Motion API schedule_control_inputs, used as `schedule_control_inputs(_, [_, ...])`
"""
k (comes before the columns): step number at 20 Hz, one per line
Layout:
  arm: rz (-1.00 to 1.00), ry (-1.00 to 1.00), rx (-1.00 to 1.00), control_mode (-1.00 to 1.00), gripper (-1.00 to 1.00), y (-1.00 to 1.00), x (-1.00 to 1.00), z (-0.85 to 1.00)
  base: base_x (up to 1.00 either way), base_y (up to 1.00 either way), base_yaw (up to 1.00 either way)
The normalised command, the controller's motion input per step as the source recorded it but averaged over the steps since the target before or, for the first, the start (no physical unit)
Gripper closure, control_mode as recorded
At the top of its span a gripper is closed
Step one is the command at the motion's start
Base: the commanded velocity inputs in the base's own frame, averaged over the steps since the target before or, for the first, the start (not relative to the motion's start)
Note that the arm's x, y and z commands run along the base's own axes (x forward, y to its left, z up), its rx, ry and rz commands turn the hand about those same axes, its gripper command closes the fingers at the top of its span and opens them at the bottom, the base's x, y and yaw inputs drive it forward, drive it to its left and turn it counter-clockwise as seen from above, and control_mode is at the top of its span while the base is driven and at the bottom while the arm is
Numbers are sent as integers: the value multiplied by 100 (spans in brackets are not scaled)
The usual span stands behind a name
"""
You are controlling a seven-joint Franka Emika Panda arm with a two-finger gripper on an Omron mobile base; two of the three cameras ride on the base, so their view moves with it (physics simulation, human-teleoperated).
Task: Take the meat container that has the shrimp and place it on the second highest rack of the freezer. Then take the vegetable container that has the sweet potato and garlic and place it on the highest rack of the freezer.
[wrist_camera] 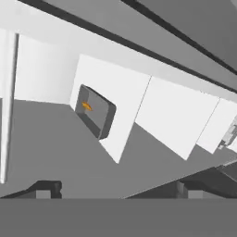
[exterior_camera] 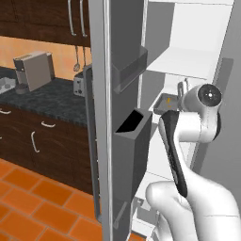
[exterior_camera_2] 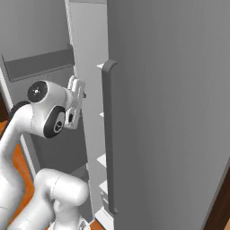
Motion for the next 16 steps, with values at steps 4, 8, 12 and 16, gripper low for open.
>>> schedule_control_inputs(4, [-13,-23,15,-100,-100,3,-100,-33,0,0,0])
schedule_control_inputs(8, [-7,12,2,-100,-100,25,-46,-52,0,0,0])
schedule_control_inputs(12, [0,17,0,-100,-100,10,0,-40,0,0,0])
schedule_control_inputs(16, [0,6,0,100,-100,3,-3,-28,-4,0,0])
